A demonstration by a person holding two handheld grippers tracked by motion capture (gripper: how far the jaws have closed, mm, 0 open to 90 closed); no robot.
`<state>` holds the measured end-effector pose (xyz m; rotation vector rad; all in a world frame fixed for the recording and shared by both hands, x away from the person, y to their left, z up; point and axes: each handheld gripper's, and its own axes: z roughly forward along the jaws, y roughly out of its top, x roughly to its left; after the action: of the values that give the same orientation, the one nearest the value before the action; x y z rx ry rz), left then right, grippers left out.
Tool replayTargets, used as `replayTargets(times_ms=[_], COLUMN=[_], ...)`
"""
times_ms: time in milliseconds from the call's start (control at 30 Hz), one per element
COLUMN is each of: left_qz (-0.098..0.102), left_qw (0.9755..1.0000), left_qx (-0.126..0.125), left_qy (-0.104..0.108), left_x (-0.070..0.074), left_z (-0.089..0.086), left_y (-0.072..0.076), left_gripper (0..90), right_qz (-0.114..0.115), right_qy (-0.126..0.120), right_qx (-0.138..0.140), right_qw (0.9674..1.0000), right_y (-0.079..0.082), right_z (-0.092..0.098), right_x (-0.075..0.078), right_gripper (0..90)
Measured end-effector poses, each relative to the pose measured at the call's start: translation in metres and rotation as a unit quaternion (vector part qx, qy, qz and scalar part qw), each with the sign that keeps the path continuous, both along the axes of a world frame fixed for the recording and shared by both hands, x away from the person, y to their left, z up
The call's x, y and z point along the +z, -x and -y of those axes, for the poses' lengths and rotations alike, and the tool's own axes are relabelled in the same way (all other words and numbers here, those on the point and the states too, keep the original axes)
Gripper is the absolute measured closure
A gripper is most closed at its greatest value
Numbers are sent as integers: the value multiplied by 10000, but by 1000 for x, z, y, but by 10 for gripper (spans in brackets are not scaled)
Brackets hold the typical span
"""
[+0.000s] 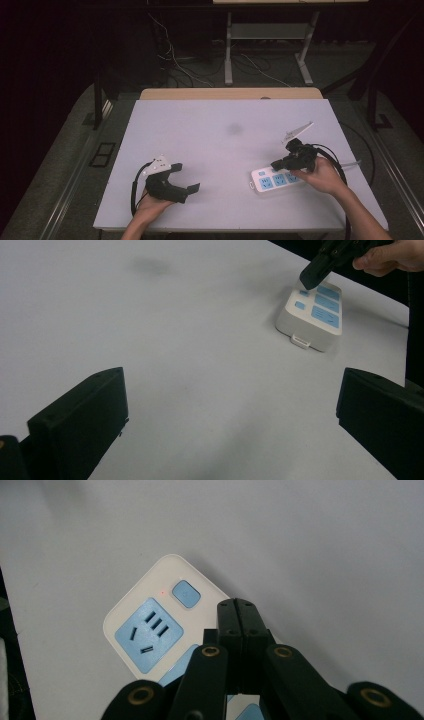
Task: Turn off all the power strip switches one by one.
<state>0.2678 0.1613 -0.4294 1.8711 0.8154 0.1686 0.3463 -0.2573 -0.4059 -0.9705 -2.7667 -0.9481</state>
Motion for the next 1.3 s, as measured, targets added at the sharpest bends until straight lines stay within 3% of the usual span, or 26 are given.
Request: replayTargets(times_ms=[400,767,933,1300], left_qz=[-9,-4,-11,-25], left_qw=[10000,10000,10000,10000], left_qx=[-2,-3,-1,-8], left_qy=[6,46,56,50], left_x=[0,0,0,0], left_z=[0,-1,0,0], left_y=[0,0,0,0], left_gripper=[0,0,0,0], right_qz=[25,-63,-235,-180], right_qy=[52,-66,-211,-236], right_qx=[27,28,-50,-57], right_qw=[10000,10000,9995,9995], right_y=[2,0,-3,-1], right_z=[-1,2,5,6], right_x=[-4,-6,-8,-9], right_gripper=[900,900,900,900])
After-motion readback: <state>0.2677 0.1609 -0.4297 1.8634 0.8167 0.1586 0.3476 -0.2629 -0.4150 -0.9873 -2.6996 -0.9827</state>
